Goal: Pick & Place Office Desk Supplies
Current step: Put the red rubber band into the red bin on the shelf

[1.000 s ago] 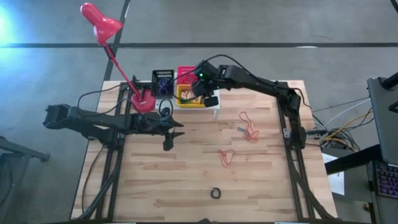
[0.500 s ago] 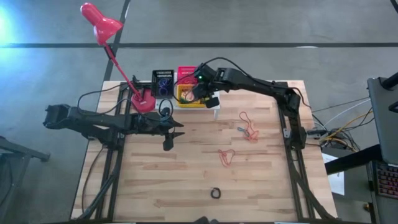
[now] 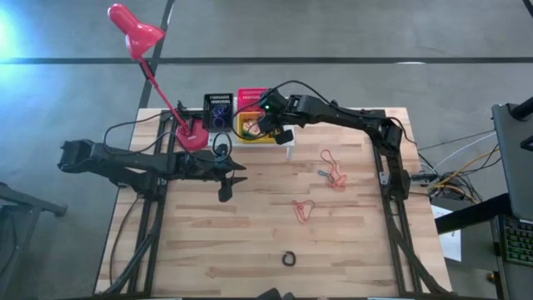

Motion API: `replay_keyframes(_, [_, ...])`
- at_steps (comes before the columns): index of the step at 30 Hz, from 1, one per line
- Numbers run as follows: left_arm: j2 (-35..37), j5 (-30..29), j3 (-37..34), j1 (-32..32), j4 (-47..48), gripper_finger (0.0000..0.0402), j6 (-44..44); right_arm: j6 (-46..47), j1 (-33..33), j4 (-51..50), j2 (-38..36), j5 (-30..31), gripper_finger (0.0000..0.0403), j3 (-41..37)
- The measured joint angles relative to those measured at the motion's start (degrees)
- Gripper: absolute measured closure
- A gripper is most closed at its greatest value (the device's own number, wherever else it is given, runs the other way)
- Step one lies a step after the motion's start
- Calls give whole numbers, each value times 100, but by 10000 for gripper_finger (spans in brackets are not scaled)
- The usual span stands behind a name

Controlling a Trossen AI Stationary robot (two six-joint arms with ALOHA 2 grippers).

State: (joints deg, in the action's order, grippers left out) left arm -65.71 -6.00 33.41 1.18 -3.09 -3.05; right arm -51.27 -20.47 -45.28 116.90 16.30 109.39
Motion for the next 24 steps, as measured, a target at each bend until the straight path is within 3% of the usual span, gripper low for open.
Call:
replay_keyframes(10, [0, 0, 0, 0, 2, 231, 1, 461, 112, -72, 4, -189, 394, 658])
replay_keyframes(24, [0, 0, 0, -1, 2, 231, 0, 2807, -652, 669, -4, -644, 389, 827])
